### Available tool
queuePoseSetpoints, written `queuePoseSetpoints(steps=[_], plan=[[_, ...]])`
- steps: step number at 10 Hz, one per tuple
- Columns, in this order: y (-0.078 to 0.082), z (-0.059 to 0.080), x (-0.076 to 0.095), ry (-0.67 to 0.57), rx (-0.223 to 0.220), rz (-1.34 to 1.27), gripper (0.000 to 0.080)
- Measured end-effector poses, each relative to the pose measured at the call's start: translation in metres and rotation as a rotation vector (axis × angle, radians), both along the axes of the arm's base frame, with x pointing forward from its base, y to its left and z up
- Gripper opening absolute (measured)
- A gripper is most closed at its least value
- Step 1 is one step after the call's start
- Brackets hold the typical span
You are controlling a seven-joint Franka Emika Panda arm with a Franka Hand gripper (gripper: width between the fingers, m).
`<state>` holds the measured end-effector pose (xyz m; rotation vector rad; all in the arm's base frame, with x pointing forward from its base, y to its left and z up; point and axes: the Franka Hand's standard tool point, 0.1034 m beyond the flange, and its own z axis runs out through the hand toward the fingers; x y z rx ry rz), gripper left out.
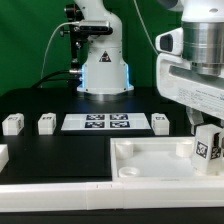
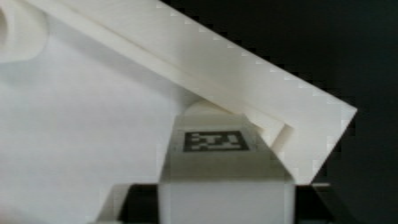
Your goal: Assemble one leg
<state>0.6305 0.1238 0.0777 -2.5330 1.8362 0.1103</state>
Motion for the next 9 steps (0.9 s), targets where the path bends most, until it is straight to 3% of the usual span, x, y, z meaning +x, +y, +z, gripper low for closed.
queuePoseSetpoints(steps=[3, 5, 6, 7, 8, 9], plan=[[-0.0005, 0.0000, 0.0008, 0.006, -0.005, -0.177, 0.0294], [-0.0001, -0.0001, 0.0006, 0.002, -0.001, -0.095, 0.0294], [0.0008, -0.0002, 0.0004, 0.003, -0.001, -0.096, 0.0494], [0.0010, -0.0002, 0.0004, 0.000, 0.002, -0.042, 0.0494], [0.0010, -0.0003, 0.0003, -0.006, 0.007, 0.068, 0.0599], [0.0009, -0.0003, 0.0003, -0.011, 0.012, 0.166, 0.0638]])
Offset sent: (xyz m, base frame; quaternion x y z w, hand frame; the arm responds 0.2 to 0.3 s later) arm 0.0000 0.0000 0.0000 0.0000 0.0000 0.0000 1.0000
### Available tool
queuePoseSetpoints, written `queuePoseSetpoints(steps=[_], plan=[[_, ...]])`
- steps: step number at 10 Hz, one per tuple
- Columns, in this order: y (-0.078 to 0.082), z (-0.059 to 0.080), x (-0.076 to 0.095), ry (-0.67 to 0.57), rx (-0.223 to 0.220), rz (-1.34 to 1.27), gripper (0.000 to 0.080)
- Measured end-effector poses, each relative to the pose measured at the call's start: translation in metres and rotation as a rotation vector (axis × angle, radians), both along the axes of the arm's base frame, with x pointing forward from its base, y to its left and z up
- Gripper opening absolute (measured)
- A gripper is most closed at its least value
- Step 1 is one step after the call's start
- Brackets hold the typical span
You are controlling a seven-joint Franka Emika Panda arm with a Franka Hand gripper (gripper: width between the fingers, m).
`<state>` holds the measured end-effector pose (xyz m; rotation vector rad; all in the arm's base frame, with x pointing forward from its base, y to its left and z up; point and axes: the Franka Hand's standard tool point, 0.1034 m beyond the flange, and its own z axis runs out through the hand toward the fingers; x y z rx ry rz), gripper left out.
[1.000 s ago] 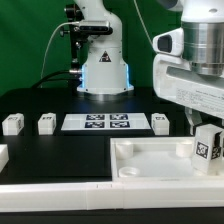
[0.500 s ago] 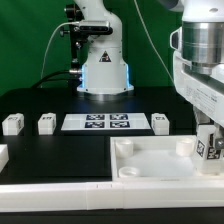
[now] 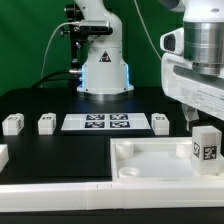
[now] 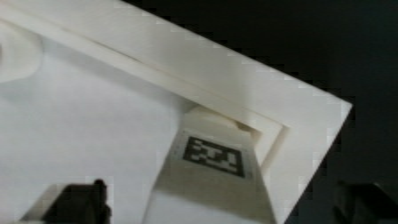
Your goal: Assemble one leg
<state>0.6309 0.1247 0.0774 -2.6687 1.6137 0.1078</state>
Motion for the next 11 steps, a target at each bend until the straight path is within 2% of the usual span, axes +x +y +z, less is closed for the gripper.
queuePoseSetpoints(steps=[7, 10, 11], plan=[[-0.0041, -0.0025, -0.0003, -0.040, 0.033, 0.883, 0.0649], [-0.0061, -0.0025, 0.0001, -0.054, 0.046, 1.179, 0.0649], [-0.0061, -0.0025, 0.0001, -0.056, 0.049, 1.205, 0.0649]])
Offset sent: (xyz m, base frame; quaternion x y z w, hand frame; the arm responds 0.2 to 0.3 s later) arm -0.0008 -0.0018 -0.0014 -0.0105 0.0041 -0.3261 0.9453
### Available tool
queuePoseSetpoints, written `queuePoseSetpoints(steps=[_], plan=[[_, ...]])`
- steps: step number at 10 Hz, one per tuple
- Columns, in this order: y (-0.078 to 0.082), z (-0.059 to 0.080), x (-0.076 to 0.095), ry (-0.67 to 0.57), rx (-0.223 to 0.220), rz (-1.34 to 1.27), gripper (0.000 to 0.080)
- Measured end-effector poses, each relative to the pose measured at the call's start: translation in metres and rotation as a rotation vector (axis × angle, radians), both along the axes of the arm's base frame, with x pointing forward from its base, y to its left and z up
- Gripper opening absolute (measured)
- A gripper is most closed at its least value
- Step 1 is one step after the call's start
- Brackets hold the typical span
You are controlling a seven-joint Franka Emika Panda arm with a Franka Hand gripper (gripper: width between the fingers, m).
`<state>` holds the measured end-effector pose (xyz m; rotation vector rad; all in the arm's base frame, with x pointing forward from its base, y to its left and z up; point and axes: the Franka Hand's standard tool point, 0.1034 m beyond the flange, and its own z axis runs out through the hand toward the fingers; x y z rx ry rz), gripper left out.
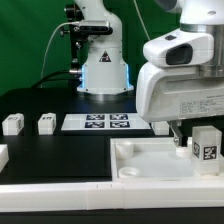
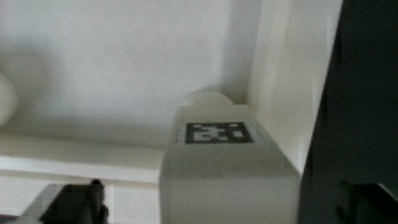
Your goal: Assemble one leg
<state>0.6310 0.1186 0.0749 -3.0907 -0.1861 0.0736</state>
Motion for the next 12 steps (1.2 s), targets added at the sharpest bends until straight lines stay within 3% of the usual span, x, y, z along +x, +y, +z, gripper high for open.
queuePoseSetpoints(steps=[2, 4, 5, 6, 12], plan=[[0.0000, 0.0001, 0.0003, -0.001, -0.001, -0.020, 0.0649], [0.0000, 0.0001, 0.0003, -0.001, -0.001, -0.020, 0.0384], [0.0000, 0.0001, 0.0003, -0.001, -0.001, -0.020, 0.0384], [0.0000, 0.0001, 0.0003, -0.001, -0.001, -0.020, 0.0291], [0.0002, 0.0002, 0.0004, 0.004, -0.003, -0.122, 0.0291]])
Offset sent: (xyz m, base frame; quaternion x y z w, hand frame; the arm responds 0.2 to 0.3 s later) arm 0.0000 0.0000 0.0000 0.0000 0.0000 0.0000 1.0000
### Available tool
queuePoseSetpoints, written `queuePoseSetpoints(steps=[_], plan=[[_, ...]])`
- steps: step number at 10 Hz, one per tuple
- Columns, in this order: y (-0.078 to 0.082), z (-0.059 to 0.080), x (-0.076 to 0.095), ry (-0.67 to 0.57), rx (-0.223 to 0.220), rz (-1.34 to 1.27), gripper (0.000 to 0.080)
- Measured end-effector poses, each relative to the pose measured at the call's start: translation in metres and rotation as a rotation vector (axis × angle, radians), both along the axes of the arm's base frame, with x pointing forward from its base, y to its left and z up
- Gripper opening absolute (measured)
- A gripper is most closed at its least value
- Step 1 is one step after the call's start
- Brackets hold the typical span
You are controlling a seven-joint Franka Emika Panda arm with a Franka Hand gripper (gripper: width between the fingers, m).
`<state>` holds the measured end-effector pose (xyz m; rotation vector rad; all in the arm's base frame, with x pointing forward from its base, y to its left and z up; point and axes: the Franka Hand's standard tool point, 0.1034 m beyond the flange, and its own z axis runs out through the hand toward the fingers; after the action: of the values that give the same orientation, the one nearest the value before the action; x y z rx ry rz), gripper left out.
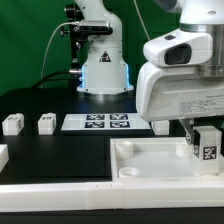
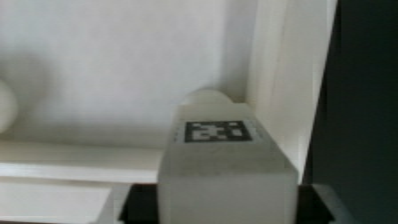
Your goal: Assemble one leg
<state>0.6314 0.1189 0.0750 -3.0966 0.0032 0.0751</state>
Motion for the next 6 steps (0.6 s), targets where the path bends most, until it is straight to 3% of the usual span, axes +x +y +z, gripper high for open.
queuePoseSetpoints(steps=[6], plan=[[0.0012, 0.0001, 0.0001, 0.026, -0.040, -0.713, 0.0293]])
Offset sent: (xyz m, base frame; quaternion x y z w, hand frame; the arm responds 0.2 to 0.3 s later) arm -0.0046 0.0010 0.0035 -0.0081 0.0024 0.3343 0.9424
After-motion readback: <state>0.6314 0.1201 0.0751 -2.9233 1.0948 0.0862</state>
